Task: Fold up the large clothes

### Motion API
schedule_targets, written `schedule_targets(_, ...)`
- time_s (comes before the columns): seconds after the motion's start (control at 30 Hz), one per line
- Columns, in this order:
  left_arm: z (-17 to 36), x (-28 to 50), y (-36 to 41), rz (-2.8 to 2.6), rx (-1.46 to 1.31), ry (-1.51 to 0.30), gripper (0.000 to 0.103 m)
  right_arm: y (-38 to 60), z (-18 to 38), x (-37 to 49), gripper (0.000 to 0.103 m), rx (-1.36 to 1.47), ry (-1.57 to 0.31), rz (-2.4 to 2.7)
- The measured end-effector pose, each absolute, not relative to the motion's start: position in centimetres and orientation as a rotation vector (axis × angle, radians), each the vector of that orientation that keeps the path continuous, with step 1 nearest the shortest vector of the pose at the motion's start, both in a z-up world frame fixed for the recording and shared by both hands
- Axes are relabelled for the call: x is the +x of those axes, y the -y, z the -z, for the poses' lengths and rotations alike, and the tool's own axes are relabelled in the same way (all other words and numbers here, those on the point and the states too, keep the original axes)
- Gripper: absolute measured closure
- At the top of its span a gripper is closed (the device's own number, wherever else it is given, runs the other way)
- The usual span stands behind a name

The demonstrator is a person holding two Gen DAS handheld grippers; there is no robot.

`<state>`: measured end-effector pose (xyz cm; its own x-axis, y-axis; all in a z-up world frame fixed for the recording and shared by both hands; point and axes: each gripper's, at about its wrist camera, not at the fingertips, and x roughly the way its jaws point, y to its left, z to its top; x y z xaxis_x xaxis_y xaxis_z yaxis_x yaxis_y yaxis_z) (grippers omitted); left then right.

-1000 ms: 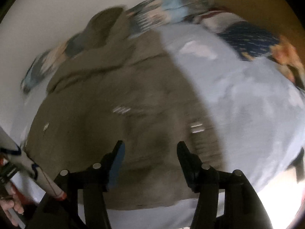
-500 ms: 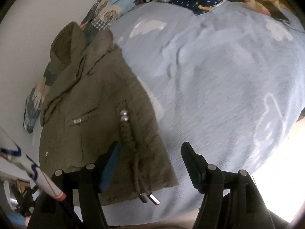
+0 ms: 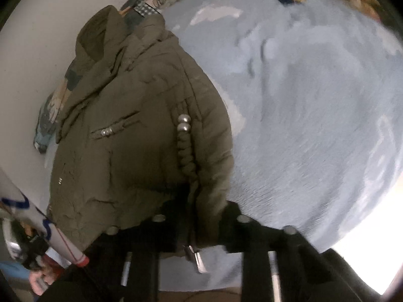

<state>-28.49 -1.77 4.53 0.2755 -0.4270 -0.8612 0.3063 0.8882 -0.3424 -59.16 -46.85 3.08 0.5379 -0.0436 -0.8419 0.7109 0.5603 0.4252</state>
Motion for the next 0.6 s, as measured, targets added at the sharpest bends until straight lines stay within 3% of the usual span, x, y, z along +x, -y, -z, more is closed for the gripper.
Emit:
schedule_targets(0.17,-5.6,-30.7,2.1,0.544,-0.068,-1.174,0.083,46.3,-4.9,-60.2,0.090,0.801,-0.873,0.587)
schedule_targets(0.4,-6.1,-33.5,1.9,0.553,0.011,-1.147,0.081,46.2,-5.3,-62.1,0.089,0.791,-0.904,0.612)
schedule_targets(0.53,-7.4,-31.9,0.7,0.458,-0.020,-1.097,0.075,46.8,-5.7,-62.6,0.064,0.795,-0.910,0.683)
schedule_targets(0.6,-8.7,-31.9,0.3,0.412,-0.006,-1.023,0.066,47.0,-7.1,-63.4,0.060,0.741,-0.870,0.785)
